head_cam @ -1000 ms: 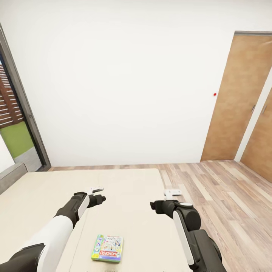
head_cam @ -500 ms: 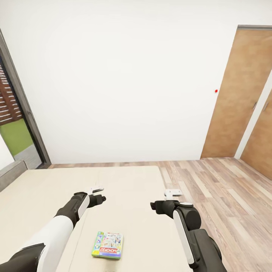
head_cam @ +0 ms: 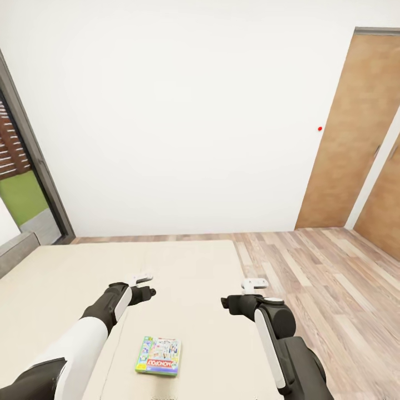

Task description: Put all the toys in the child's room - the three board games (two on the bed and one on the table), the two jigsaw puzzles on the table, and the tennis ball on the table - inside the toy box on the table in the child's room.

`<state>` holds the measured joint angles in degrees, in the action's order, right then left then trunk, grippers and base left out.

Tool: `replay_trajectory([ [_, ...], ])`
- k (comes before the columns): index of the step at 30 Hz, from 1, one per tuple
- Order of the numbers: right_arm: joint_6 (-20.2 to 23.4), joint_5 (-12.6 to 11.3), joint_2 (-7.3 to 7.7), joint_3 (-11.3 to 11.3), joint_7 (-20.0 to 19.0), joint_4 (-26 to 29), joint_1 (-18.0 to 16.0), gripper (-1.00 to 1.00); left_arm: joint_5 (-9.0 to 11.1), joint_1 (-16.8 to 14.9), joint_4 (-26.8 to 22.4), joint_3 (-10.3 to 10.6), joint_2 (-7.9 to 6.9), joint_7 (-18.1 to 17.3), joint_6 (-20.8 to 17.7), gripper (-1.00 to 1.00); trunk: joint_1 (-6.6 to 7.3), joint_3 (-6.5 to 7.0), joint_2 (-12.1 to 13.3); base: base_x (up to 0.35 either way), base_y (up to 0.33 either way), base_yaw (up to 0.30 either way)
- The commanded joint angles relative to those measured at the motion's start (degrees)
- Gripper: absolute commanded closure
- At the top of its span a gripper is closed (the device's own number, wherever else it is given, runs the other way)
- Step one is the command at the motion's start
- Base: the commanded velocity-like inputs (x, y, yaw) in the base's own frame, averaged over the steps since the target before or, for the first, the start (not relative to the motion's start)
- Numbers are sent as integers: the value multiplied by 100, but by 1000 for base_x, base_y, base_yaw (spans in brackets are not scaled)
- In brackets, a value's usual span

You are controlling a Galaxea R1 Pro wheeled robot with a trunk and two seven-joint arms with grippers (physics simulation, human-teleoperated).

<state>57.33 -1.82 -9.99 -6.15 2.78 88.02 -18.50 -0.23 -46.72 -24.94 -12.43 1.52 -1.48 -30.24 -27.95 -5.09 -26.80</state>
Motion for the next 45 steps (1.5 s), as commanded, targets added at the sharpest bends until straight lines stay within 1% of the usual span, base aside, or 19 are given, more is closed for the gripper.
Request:
replay_trajectory([
  [1,27,-19,-1,-5,29,5,-6,-100,-3,-4,-11,-38,6,-18,-35,-100,-3,-22,-12,0,0,0],
  [12,32,-28,-1,-9,26,4,14,-100,-3,-4,0,-28,6,-37,-35,-100,-3,-126,-12,0,0,0],
  [21,36,-51,-1,-21,24,5,21,-100,-2,-4,3,-9,-22,-56,-42,-100,-3,-211,-12,0,0,0],
  [32,40,-9,-1,-51,26,11,21,-100,1,-4,-8,-1,-36,-55,-44,-100,-3,-315,-12,0,0,0],
  [45,117,5,-1,-77,26,71,36,-100,-1,-4,-10,-12,-5,-56,-36,-100,-3,-438,-12,0,0,0],
])
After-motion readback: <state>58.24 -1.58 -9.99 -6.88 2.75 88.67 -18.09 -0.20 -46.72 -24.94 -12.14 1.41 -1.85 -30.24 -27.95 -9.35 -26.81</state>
